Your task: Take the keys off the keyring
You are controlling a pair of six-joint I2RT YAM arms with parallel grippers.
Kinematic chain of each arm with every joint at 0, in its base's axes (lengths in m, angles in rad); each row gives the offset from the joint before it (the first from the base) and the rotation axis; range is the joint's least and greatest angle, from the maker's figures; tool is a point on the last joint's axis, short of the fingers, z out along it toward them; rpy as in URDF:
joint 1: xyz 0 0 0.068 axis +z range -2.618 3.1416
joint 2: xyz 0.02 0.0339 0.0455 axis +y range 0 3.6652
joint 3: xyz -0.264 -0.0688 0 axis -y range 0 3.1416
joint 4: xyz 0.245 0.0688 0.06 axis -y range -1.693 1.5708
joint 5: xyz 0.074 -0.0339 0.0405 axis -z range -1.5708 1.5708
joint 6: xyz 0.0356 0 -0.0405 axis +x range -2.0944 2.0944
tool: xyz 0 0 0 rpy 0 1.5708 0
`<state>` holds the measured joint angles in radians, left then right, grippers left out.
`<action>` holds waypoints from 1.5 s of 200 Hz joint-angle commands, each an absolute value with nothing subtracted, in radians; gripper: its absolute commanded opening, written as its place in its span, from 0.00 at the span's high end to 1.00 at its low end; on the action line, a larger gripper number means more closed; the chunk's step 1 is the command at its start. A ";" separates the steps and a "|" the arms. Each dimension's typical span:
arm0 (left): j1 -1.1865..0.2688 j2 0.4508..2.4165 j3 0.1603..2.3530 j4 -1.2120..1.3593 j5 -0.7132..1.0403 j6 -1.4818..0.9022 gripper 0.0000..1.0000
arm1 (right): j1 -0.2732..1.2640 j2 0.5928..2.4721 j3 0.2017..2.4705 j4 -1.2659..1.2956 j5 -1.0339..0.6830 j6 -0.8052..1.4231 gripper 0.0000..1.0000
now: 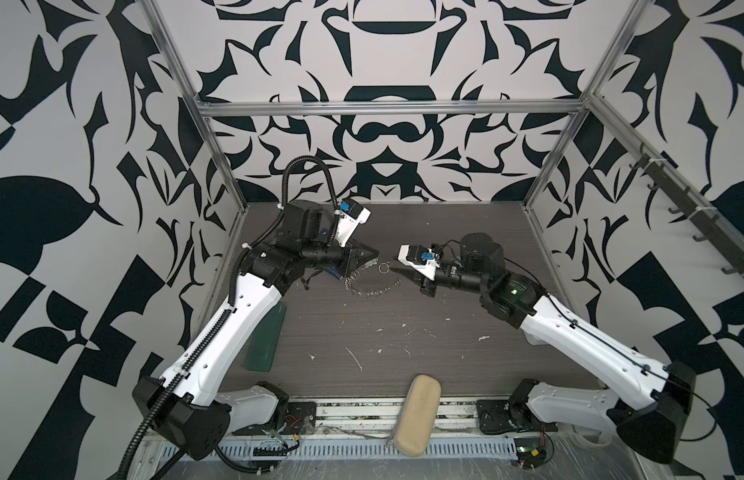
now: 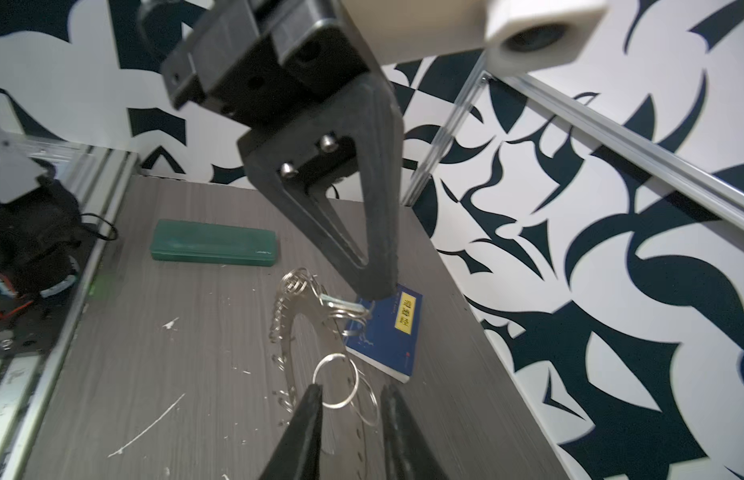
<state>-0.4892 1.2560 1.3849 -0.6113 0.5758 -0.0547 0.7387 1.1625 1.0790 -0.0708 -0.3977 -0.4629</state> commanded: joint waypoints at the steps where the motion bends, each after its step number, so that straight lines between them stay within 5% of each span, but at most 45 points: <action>1: -0.486 1.237 1.372 -0.556 0.505 -0.134 1.00 | 0.784 1.117 1.041 0.046 -0.210 -0.337 0.71; 50: -0.486 1.230 1.347 -0.511 0.460 -0.192 1.00 | 0.872 1.135 0.973 0.176 -0.021 -0.238 0.68; 300: -0.491 1.218 1.324 -0.489 0.488 -0.234 1.00 | 0.906 1.315 1.071 0.280 -0.010 -0.233 0.61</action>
<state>-0.4892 1.2446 1.3472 -0.5194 0.4679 -0.2176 0.8993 1.3254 1.0191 0.2291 -0.0212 -0.2379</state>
